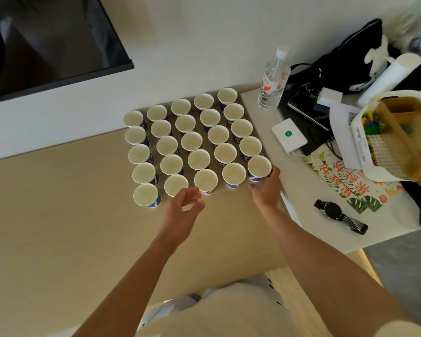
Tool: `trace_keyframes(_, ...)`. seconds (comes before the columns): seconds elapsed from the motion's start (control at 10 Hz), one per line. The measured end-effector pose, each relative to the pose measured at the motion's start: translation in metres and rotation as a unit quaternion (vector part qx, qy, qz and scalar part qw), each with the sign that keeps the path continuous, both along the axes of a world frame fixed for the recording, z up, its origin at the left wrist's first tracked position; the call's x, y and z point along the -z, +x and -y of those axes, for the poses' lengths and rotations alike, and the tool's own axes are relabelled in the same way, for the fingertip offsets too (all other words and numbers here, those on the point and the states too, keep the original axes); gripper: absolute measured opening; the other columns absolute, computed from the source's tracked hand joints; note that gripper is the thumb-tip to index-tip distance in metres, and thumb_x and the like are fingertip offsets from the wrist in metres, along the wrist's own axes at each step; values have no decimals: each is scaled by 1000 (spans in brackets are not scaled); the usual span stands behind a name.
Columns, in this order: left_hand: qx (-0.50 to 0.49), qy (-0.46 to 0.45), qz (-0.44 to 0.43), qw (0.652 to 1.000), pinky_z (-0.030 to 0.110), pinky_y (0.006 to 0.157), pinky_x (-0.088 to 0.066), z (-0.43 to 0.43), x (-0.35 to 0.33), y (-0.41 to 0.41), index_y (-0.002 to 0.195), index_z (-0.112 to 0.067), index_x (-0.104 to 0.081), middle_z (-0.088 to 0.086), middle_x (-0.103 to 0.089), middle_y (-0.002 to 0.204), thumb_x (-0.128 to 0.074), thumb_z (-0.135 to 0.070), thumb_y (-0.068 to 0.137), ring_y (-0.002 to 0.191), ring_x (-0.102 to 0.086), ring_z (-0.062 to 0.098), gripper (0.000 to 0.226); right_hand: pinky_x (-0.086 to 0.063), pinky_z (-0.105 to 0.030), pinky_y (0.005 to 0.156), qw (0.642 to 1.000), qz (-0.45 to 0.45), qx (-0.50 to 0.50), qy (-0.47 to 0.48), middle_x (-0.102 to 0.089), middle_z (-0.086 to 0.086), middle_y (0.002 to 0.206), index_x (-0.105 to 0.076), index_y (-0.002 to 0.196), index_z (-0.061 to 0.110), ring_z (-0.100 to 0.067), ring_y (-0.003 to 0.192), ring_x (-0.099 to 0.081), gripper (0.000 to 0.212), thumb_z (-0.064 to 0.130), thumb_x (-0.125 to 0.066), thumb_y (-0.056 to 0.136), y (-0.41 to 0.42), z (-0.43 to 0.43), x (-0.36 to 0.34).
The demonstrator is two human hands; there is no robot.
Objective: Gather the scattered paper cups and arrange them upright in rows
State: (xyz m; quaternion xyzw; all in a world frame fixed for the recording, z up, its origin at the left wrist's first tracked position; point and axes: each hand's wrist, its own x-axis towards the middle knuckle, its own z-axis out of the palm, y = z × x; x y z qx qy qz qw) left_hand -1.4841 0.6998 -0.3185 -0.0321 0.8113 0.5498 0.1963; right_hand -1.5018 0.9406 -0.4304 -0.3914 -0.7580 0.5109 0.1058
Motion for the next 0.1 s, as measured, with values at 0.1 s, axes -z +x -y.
trace_keyframes(0.1,-6,4,-4,1000,18,81,-48,2,-1,1,113,-28,-64,-12,-70,105,-67,-19,89,98,-63,-5,25,-46,-40,108,1000,-2,3,2,-57,-12,139,-43,139,3,-25,130,-55,76,-8,-78,73,16,5,6)
